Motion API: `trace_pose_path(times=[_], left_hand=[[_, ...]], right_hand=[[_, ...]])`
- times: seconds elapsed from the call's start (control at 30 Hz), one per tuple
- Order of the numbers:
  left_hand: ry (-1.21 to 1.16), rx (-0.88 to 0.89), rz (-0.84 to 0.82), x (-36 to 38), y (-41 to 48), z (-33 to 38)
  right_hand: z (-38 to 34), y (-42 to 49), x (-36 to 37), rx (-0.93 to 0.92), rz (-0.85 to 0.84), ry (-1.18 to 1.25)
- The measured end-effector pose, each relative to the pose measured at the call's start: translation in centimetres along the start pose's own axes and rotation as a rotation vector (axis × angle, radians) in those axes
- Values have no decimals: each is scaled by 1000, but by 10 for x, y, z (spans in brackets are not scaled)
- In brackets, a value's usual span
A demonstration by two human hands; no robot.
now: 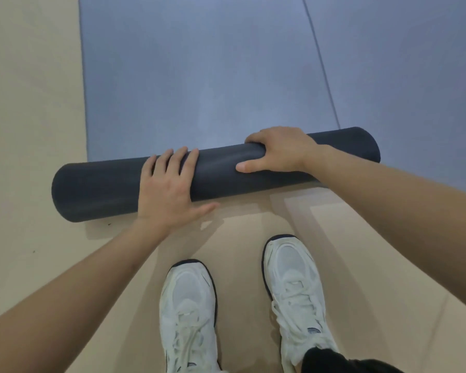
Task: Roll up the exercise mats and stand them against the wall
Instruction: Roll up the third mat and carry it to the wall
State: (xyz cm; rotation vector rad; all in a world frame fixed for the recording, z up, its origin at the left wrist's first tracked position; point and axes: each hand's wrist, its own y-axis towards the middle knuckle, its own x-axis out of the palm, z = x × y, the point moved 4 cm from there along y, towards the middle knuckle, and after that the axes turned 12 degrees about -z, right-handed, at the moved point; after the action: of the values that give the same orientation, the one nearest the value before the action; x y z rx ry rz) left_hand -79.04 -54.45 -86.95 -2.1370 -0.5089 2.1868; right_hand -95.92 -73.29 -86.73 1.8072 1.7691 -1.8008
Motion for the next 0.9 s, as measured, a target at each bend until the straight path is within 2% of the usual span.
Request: trace_pose_path(times=[0.07, 0.17, 0.23, 0.33, 0.47, 0.73, 0.9], left_hand=[[-1, 13, -21, -4, 13, -7], [-23, 16, -35, -8, 27, -13], [-38, 12, -57, -13, 33, -16], [-78, 6, -133, -24, 46, -20], [-113, 19, -247, -40, 69, -30], [-123, -30, -300, -60, 67, -34], [-245, -38, -503, -39, 23, -37]], right_hand=[[0, 5, -8, 27, 19, -20], [-4, -2, -11, 50, 195, -156], [-8, -11, -4, 19, 242, -234], [-6, -17, 8, 48, 278, -379], [0, -18, 3, 134, 408, -422], [-12, -24, -29, 92, 284, -393], [-33, -45, 0, 27, 167, -296]])
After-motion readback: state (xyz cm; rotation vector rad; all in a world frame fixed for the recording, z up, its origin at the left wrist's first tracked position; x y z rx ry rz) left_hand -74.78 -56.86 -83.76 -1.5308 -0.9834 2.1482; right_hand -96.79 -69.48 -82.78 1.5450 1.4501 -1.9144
